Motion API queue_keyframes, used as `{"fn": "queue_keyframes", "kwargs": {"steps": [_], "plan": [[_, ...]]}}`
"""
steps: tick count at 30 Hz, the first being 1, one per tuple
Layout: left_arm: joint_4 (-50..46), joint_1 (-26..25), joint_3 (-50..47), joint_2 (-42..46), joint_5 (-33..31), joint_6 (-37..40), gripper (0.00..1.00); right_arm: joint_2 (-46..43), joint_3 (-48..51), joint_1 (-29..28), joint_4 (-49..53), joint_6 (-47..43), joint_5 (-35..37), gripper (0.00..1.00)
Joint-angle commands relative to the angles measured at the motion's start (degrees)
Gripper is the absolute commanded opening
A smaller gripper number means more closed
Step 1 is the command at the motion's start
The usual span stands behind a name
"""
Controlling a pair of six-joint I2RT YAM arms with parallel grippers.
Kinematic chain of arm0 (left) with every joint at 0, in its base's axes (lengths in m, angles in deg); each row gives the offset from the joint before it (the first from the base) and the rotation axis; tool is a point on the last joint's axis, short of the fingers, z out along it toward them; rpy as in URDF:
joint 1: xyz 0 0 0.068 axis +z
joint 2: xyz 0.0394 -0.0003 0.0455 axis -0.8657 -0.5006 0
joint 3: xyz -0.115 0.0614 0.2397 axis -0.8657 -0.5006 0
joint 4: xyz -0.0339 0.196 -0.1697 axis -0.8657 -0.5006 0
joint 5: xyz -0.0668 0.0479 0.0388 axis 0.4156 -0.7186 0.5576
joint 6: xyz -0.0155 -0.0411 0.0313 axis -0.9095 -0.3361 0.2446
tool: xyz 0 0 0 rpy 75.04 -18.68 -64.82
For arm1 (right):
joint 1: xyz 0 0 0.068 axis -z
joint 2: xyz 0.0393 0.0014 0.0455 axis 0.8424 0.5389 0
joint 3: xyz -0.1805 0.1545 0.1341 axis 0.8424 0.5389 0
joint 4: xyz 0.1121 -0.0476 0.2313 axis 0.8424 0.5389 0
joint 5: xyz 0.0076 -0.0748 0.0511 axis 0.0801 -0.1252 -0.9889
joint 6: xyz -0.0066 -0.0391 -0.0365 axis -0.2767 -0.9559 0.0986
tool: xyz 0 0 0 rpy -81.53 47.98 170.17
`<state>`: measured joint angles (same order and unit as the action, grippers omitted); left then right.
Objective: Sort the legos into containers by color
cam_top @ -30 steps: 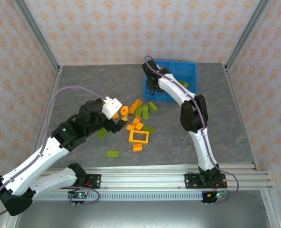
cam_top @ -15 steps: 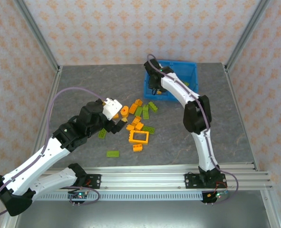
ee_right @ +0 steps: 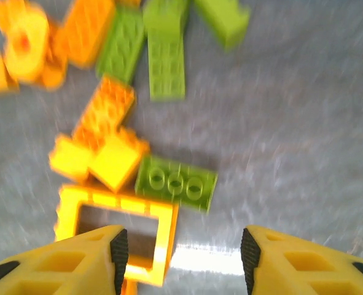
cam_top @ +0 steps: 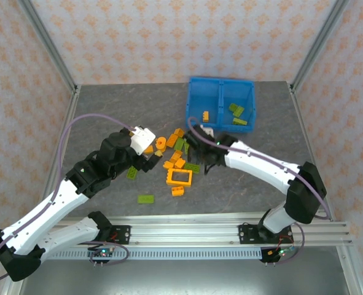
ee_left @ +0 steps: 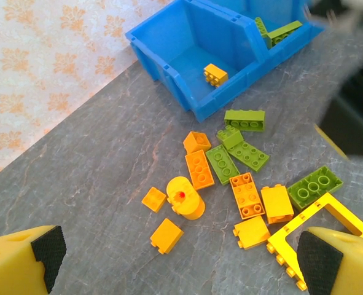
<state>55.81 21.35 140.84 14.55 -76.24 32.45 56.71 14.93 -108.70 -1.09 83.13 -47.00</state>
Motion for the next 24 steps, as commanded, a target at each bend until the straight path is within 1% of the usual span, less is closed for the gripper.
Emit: {"fn": "queue_keyframes", "kwargs": {"steps": [1, 5, 8, 9, 15, 18, 21, 23, 24], "plan": [[1.35, 0.38, -0.64, 0.64, -2.58, 0.78, 1.0, -0.89, 3.04, -6.74, -2.4, 4.96, -3.26, 0.64], [1.43, 0.4, -0.85, 0.56, -2.72, 0.61, 1.0, 3.14, 2.78, -12.94, -1.12, 4.43, -2.8, 0.86], [1.58, 0.42, -1.37, 0.19, -2.85, 0.62, 1.0, 5.66, 2.97, -16.04, -3.73, 4.62, -3.35, 0.98], [1.5, 0.41, -1.3, 0.09, -2.95, 0.7, 1.0, 6.46, 2.91, -16.7, -4.51, 4.61, -3.03, 0.99], [0.72, 0.44, -0.68, -0.85, -2.77, 1.14, 1.0, 13.83, -0.07, -17.41, -5.51, 3.09, -2.42, 1.0], [0.88, 0.47, -0.91, -0.89, -2.9, 1.41, 1.0, 15.2, 0.74, -17.4, -8.51, 2.54, -3.45, 0.96], [0.78, 0.46, -0.9, -1.14, -3.05, 1.58, 1.0, 17.14, 0.59, -17.38, -9.25, 1.83, -3.47, 0.85], [0.76, 0.39, -0.95, -1.36, -2.95, 1.5, 1.0, 18.25, 0.39, -17.44, -9.29, 1.97, -3.62, 0.74], [0.72, 0.46, -0.9, -1.38, -2.97, 1.51, 1.0, 18.62, 0.38, -17.42, -9.19, 2.3, -3.67, 0.69]]}}
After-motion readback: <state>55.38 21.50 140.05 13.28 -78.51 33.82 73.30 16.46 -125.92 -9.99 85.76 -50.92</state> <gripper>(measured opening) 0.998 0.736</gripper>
